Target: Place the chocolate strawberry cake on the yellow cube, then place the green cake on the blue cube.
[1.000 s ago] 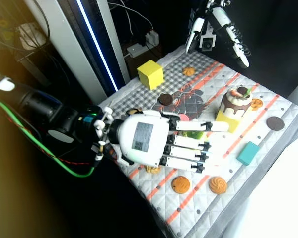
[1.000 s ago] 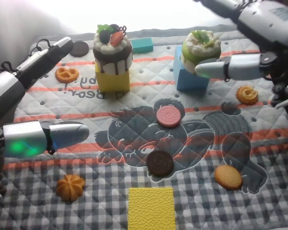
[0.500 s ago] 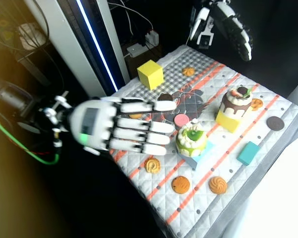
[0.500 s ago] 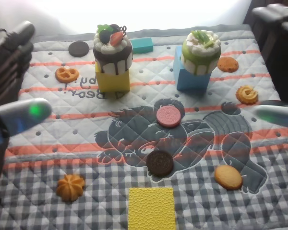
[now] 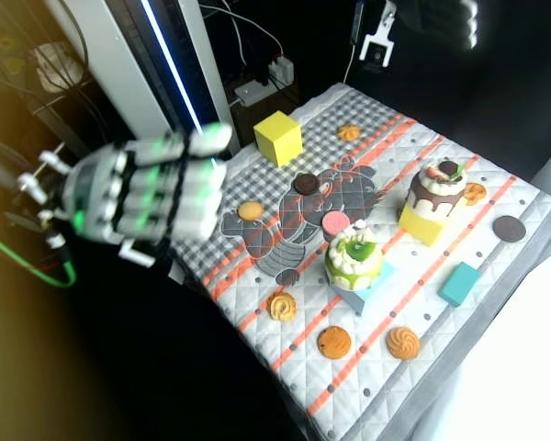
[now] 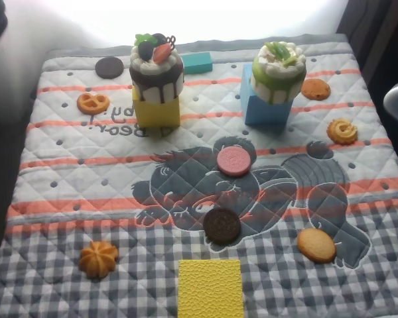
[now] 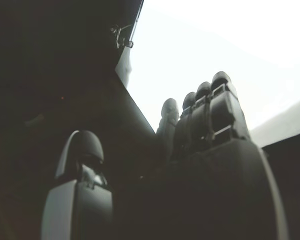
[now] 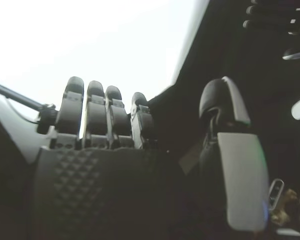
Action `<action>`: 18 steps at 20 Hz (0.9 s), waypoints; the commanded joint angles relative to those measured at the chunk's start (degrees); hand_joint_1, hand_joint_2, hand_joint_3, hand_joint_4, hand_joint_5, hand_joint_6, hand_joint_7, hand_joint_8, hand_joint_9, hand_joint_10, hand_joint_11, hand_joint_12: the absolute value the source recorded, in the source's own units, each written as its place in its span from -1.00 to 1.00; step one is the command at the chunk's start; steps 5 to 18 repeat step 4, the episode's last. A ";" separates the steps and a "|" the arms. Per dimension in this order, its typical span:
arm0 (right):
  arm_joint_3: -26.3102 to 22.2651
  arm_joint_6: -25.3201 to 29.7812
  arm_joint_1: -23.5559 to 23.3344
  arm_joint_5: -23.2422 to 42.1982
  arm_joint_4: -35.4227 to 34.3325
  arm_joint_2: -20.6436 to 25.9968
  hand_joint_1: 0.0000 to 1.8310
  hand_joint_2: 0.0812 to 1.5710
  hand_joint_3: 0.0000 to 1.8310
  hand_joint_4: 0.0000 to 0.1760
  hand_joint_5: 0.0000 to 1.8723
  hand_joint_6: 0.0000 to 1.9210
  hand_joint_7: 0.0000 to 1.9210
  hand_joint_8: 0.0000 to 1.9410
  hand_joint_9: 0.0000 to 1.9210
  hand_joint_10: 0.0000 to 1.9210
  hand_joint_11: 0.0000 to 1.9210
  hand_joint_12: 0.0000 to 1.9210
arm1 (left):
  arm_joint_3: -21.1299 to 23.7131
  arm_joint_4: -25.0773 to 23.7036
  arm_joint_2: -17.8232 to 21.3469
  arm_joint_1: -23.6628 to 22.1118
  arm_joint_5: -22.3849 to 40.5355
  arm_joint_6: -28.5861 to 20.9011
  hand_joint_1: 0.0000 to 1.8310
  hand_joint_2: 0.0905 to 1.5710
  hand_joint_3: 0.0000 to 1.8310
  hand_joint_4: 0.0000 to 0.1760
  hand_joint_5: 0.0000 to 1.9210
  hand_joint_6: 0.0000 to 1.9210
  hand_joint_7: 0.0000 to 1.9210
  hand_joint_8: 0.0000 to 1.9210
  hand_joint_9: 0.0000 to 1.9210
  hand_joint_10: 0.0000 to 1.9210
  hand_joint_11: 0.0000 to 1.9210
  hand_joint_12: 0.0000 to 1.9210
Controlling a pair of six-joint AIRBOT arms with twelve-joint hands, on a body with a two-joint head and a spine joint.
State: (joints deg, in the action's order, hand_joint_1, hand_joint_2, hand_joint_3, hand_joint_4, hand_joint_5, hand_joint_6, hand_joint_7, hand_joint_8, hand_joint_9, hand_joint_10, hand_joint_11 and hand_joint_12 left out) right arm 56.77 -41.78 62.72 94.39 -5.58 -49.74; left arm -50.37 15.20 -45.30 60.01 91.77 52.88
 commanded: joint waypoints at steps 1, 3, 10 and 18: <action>0.28 0.17 -1.19 6.68 0.14 0.24 -0.74 0.18 -1.00 0.95 -1.00 -1.00 -1.00 -1.00 -1.00 -1.00 -1.00 -1.00 | -0.29 -2.90 0.61 -1.53 7.49 0.46 -0.75 0.99 -0.78 0.95 -0.87 -0.94 -0.83 -0.94 -0.93 -0.97 -1.00 -1.00; 0.47 0.16 -3.13 6.68 2.18 0.74 0.14 0.12 -0.99 0.36 -0.75 -0.98 -0.43 -0.98 -0.32 -0.35 -0.35 0.72 | 0.10 -5.91 1.01 -4.37 7.49 3.10 -0.93 0.88 -0.91 0.81 -0.96 -0.98 -0.99 -1.00 -0.98 -0.99 -1.00 -1.00; 0.38 0.18 -4.07 6.69 2.27 0.82 -0.26 0.58 -1.00 0.09 -0.88 -1.00 -0.45 -0.99 -0.53 0.03 -0.33 0.94 | 0.10 -6.51 1.03 -5.38 7.49 3.04 -0.99 0.87 -0.94 0.42 -0.95 -0.98 -1.00 -1.00 -1.00 -1.00 -1.00 -1.00; 0.38 0.18 -4.07 6.69 2.27 0.82 -0.26 0.58 -1.00 0.09 -0.88 -1.00 -0.45 -0.99 -0.53 0.03 -0.33 0.94 | 0.10 -6.51 1.03 -5.38 7.49 3.04 -0.99 0.87 -0.94 0.42 -0.95 -0.98 -1.00 -1.00 -1.00 -1.00 -1.00 -1.00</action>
